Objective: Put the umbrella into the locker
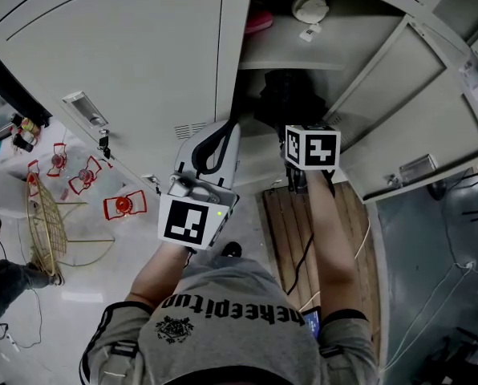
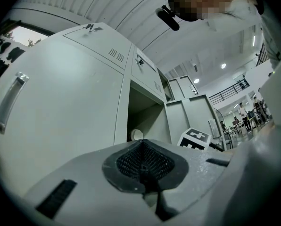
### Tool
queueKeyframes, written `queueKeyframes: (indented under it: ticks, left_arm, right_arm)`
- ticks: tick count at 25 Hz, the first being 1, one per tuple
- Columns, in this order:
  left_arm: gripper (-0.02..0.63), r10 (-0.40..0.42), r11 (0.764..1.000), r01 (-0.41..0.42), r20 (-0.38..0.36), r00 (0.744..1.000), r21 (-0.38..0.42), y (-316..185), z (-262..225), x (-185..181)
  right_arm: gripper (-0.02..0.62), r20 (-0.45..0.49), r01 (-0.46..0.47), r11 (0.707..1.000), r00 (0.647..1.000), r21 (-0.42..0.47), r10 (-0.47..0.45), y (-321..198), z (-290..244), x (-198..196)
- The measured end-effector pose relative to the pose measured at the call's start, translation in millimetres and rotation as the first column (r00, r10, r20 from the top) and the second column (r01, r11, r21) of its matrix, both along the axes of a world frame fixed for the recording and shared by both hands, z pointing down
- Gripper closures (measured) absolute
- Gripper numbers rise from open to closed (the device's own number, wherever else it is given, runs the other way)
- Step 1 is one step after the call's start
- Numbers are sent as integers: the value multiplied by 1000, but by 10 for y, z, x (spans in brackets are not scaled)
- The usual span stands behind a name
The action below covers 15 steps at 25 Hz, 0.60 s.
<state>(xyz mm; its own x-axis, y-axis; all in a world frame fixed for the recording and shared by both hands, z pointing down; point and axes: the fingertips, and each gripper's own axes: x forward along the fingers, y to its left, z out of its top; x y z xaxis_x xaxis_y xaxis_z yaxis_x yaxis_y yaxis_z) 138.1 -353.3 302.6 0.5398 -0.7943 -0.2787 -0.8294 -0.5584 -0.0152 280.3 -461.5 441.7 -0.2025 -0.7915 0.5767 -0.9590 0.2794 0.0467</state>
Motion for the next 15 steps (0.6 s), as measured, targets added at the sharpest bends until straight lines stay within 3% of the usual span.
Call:
queueKeyframes:
  ticks: [15]
  left_arm:
    - [603, -23, 1000, 23, 11, 1000, -10, -108, 47, -15]
  right_arm:
    - [344, -26, 12, 999, 1000, -33, -13, -437, 69, -59]
